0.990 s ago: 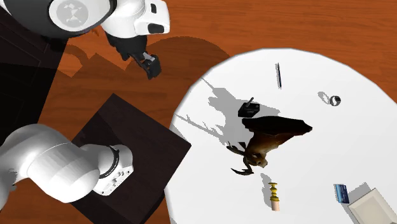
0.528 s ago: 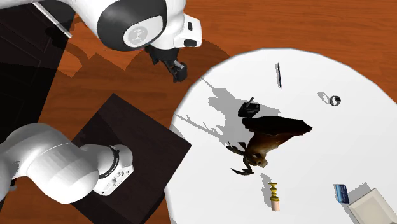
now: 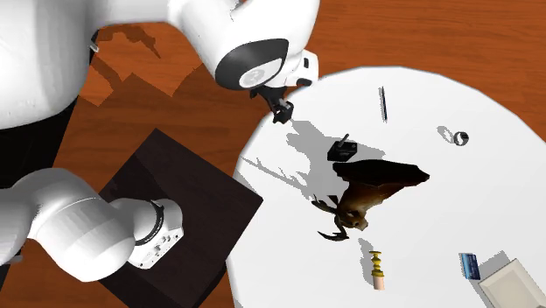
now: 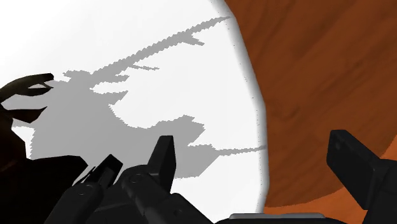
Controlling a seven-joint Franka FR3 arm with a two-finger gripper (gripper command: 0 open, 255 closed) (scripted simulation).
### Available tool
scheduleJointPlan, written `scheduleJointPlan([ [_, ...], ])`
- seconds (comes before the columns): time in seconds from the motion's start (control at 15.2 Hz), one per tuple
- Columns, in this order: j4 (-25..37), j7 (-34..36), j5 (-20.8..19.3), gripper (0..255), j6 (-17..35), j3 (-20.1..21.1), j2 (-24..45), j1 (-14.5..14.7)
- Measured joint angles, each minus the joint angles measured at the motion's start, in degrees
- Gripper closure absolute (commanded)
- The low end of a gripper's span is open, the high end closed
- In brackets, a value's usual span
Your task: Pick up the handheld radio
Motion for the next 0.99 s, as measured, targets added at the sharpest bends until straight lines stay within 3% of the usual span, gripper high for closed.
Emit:
scheduleJointPlan([
  [0.59, 10.4, -2.82, 5.04, 0, 7.62, -3.22, 17.92, -3.31],
  [0.99, 20.0, -3.99, 9.07, 0, 9.53, -3.98, 29.54, -6.71],
])
